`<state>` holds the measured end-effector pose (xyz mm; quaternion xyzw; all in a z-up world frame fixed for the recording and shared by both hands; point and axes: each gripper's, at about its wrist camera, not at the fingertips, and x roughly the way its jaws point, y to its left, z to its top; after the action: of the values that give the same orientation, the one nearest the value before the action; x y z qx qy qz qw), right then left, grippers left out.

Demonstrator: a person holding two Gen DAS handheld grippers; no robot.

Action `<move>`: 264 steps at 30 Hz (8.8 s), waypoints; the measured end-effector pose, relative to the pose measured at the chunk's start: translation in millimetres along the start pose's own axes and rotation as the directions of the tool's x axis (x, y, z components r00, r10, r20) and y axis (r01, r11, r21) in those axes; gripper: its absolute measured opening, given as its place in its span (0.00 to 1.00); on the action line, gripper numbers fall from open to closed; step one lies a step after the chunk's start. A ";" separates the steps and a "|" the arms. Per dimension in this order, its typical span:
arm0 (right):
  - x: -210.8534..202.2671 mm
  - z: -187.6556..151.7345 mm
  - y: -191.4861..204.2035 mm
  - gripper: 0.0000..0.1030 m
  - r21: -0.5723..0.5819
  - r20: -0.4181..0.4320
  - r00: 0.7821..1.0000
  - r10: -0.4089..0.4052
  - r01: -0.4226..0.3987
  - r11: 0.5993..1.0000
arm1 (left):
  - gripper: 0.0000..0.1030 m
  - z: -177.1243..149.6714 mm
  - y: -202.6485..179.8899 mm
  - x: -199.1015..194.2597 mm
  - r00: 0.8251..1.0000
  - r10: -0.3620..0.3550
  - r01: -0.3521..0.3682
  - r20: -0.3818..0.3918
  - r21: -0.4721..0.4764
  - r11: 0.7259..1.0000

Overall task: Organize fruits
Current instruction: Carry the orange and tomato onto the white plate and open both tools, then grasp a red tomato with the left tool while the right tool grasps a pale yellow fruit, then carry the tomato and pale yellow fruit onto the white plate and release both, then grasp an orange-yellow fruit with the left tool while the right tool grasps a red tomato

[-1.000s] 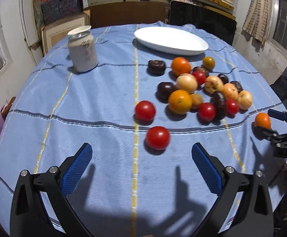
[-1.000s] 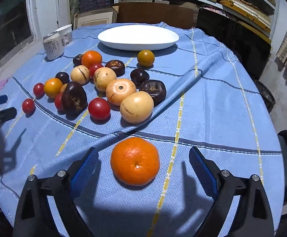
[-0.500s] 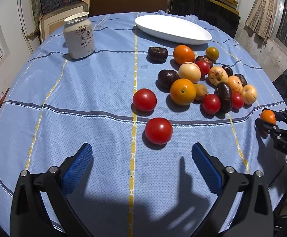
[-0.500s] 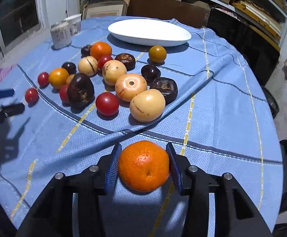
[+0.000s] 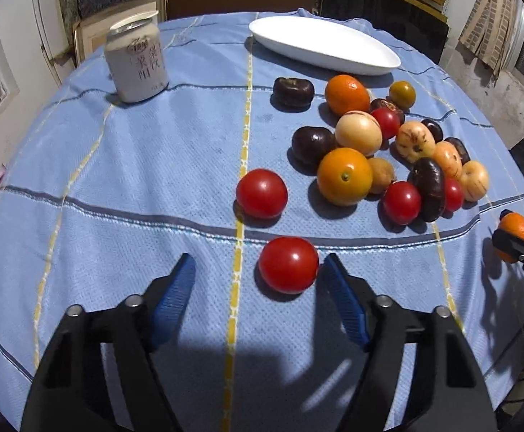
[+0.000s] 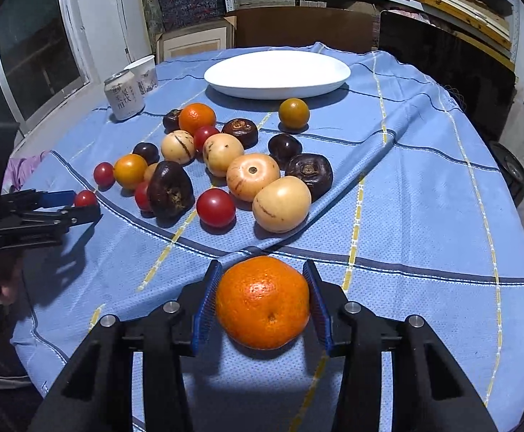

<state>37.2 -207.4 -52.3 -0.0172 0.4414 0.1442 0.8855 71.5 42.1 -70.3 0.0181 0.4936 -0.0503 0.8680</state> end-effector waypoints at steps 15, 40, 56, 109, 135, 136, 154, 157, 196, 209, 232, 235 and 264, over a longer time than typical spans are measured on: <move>-10.0 24.0 2.5 0.45 -0.030 0.035 0.999 0.024 -0.023 0.999 | 0.28 17.0 -13.2 -37.4 0.993 -0.084 0.078 0.078 0.083 0.994; 199.7 281.3 -60.6 0.46 -0.101 -0.077 0.996 -0.041 0.033 0.994 | 0.28 308.0 -57.5 156.6 0.999 0.035 -0.035 -0.001 0.122 0.992; 129.0 277.8 -102.5 0.74 0.085 0.122 0.992 0.033 -0.043 0.995 | 0.73 323.5 -41.8 104.5 0.993 -0.010 0.005 0.116 0.044 0.999; 47.4 43.1 4.5 0.49 -0.097 -0.007 0.994 -0.108 0.107 0.989 | 0.29 28.9 8.2 15.4 0.992 -0.094 0.090 0.082 0.049 0.995; -5.0 115.8 -28.6 0.41 -0.007 0.115 0.978 0.174 -0.174 0.985 | 0.29 100.8 -10.3 -37.0 0.971 -0.169 0.145 0.170 0.145 0.979; 0.1 128.5 -28.4 0.41 -0.022 0.111 0.979 0.173 -0.172 0.985 | 0.29 114.9 -14.9 -34.0 0.971 -0.164 0.137 0.176 0.155 0.978; 174.8 247.2 -63.4 0.49 -0.089 -0.046 0.998 -0.032 0.028 0.996 | 0.33 281.2 -44.9 136.4 0.998 -0.057 0.054 0.020 0.124 0.991; 161.7 244.2 -71.7 0.60 -0.032 0.000 1.000 -0.005 0.005 0.999 | 0.50 284.1 -40.7 127.3 0.996 -0.061 0.055 0.059 0.095 0.994; 8.0 24.8 -28.0 0.87 0.097 0.088 0.989 0.116 -0.124 0.987 | 0.76 45.0 -5.8 -7.5 0.990 -0.091 0.086 0.110 0.050 0.995; 12.2 20.8 -28.5 0.87 0.114 0.079 0.984 0.159 -0.167 0.979 | 0.76 46.6 -25.1 -7.4 0.987 -0.128 0.121 0.100 0.079 0.990; 12.9 23.7 -17.9 0.87 0.067 0.053 0.987 0.149 -0.152 0.986 | 0.35 43.5 -34.3 8.0 0.982 -0.188 0.186 0.022 0.068 0.980; 11.0 26.2 -7.6 0.87 0.016 0.047 0.986 0.161 -0.162 0.987 | 0.35 36.7 -26.8 2.4 0.983 -0.183 0.182 0.011 0.066 0.981; 49.4 35.7 25.1 0.31 -0.057 -0.033 0.988 0.149 -0.151 0.987 | 0.38 27.2 -9.1 7.4 0.981 -0.195 0.194 0.026 0.007 0.981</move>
<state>86.3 -165.9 -66.9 -0.0121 0.4495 0.2232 0.8649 97.5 30.3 -62.5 -0.0292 0.4815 -0.1361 0.8653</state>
